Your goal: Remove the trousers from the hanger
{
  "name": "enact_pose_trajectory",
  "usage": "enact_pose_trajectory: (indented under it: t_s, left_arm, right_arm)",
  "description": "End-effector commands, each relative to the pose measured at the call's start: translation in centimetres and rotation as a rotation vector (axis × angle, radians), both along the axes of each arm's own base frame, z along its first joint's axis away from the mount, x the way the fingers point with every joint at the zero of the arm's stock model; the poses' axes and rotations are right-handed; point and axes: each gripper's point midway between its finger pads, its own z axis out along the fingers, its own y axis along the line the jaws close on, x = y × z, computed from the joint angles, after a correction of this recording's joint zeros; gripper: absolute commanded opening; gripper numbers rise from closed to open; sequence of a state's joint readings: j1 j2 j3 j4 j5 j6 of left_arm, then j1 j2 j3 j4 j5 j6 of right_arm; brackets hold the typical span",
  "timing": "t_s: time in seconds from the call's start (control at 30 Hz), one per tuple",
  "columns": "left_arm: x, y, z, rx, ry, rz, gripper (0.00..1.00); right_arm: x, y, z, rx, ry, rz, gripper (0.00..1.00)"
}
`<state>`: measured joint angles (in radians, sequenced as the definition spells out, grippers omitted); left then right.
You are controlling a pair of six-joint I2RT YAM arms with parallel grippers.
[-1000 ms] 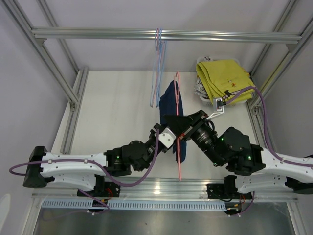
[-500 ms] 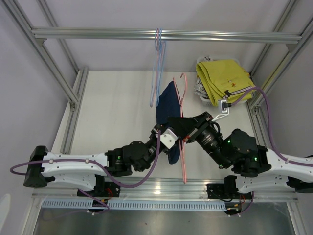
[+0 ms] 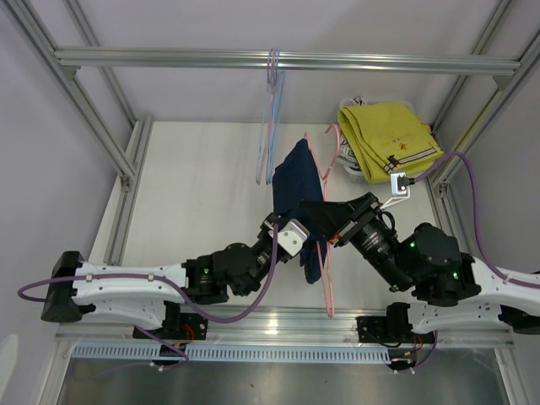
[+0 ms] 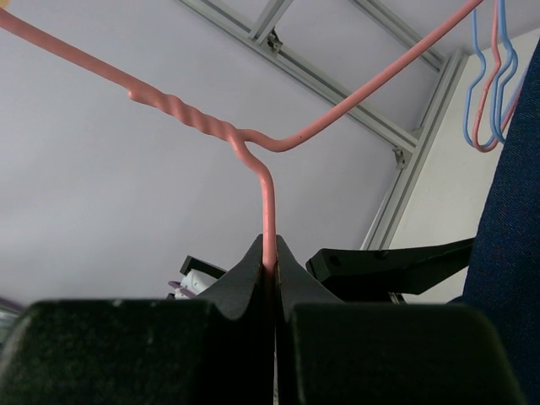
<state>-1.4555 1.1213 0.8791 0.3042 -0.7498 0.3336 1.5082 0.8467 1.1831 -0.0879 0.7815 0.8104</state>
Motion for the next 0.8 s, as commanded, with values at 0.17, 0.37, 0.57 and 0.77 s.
enact_pose_trajectory:
  t_s: [0.17,0.37,0.57,0.77]
  left_arm:
    - [-0.1,0.3,0.7,-0.032,0.004,-0.007,0.54]
    - [-0.2,0.3,0.4,-0.030,0.007,-0.013,0.57]
    - [-0.6,0.1,0.3,-0.037,0.028,-0.037,0.59]
    - [-0.6,-0.3,-0.1,-0.022,0.036,-0.042,0.60]
  right_arm:
    - [0.5,-3.2,2.8,0.125,-0.008,-0.052,0.00]
    - [0.5,-3.2,2.8,0.119,-0.013,-0.052,0.00]
    - [0.8,-3.6,3.3,0.113,-0.024,-0.076,0.00]
    - [0.7,-3.5,4.3,0.114,-0.037,-0.076,0.00]
